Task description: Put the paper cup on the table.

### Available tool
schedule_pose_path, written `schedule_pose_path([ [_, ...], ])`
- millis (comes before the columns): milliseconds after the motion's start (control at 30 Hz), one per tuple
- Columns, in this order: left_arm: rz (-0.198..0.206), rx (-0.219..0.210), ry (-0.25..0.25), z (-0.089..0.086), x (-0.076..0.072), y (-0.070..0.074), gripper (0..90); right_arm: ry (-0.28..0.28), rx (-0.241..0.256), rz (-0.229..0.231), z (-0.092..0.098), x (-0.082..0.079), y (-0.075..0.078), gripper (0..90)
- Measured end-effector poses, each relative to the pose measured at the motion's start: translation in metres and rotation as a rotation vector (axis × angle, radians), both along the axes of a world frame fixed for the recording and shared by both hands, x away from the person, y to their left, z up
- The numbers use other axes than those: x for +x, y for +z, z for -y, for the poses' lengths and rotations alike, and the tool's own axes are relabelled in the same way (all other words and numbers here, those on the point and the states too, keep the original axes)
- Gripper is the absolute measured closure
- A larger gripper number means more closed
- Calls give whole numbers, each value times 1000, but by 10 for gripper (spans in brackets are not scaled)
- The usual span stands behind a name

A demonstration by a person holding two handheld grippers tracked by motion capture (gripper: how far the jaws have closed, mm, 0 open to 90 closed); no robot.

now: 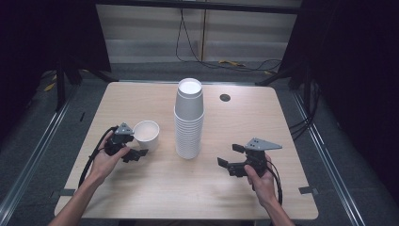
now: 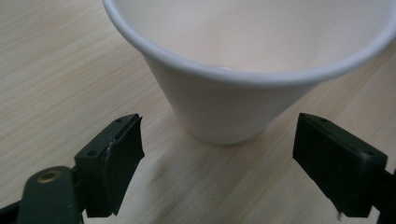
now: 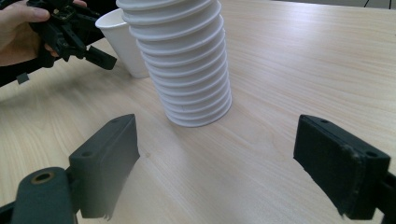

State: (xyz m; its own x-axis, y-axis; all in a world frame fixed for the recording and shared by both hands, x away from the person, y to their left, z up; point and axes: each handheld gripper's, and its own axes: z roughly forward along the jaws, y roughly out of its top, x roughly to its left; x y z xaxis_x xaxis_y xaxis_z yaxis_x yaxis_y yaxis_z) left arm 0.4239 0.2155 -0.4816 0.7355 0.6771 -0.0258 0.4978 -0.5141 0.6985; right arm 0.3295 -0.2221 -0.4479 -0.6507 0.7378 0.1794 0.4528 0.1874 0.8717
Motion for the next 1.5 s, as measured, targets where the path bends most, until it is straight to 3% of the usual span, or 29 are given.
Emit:
schedule_pose_path([
  [100, 4, -35, 9, -2, -8, 2, 158, -3, -2, 1, 0, 0, 0, 137],
  [200, 20, -35, 22, -5, -14, 4, 159, -3, -4, 0, 0, 0, 0, 137],
  [333, 27, -98, 29, -9, -23, 7, 158, 0, -4, -1, 0, -1, 0, 137],
  [467, 49, -132, 45, -9, -31, 10, 158, -4, -4, 0, 0, -1, 0, 137],
  [700, 76, -180, 28, -6, -47, 12, 158, -4, 0, 4, 1, -4, 0, 137],
  [767, 63, -189, 12, -5, -51, 13, 158, 0, 1, 4, 1, -5, 1, 137],
  [967, 66, -275, -26, -1, -62, 16, 158, 6, -2, 4, 0, -6, -1, 137],
  [1300, 60, -328, -52, 16, -82, 12, 158, 7, -11, 8, -5, -11, -3, 138],
  [1500, 55, -339, -63, 24, -88, 6, 158, 5, -12, -2, -7, -12, -3, 138],
])
